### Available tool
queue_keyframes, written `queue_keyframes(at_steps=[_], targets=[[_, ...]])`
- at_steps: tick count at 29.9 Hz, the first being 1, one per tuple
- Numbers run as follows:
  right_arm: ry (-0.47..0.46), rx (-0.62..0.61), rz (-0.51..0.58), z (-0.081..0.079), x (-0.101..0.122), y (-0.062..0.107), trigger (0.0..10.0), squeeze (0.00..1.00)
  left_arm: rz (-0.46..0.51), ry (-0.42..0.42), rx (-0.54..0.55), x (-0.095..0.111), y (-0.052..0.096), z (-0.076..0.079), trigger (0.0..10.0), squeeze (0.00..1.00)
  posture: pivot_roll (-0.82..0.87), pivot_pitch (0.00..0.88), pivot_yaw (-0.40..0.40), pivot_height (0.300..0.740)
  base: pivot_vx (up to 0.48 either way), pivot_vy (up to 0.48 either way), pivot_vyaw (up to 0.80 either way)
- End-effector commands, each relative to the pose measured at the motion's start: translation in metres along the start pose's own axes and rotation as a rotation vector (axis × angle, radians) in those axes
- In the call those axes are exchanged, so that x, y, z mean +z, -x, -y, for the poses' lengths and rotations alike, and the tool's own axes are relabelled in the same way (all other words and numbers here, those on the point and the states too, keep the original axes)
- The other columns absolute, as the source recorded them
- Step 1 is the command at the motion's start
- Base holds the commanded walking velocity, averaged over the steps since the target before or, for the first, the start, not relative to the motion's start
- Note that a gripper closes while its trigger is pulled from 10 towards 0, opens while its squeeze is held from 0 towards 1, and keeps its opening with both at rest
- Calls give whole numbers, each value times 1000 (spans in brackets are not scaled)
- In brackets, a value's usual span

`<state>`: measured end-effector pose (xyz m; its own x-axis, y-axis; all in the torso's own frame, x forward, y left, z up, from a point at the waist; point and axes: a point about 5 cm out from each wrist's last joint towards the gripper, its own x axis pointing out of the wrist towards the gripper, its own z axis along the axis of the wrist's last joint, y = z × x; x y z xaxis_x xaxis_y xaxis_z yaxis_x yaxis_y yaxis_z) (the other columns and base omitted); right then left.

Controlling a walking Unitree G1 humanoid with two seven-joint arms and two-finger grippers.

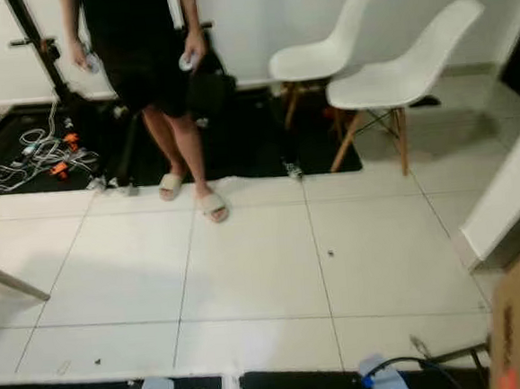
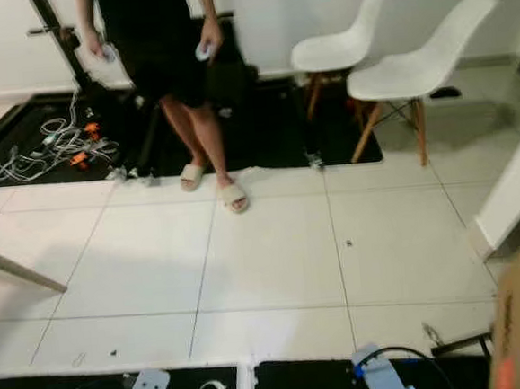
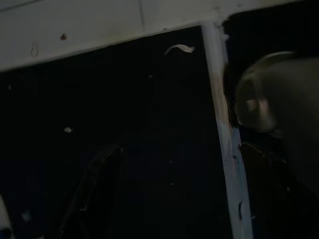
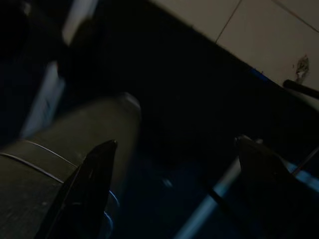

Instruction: Picking trash to rubbish bin

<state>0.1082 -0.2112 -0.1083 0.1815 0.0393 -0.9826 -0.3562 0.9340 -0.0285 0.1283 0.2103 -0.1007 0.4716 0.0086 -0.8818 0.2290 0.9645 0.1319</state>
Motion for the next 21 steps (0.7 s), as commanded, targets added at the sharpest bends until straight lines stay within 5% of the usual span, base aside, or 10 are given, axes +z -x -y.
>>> queue_keyframes(at_steps=[1, 21], targets=[[11, 12, -32, -6, -11, -1, 10000, 0, -16, -8, -8, -4, 0, 3, 10000, 0, 130, 28, -7, 740, 0, 0, 781], [41, 12, -51, -7, -17, -1, 10000, 0, -18, -13, -13, -4, 0, 7, 10000, 0, 129, 29, -13, 740, 0, 0, 783]])
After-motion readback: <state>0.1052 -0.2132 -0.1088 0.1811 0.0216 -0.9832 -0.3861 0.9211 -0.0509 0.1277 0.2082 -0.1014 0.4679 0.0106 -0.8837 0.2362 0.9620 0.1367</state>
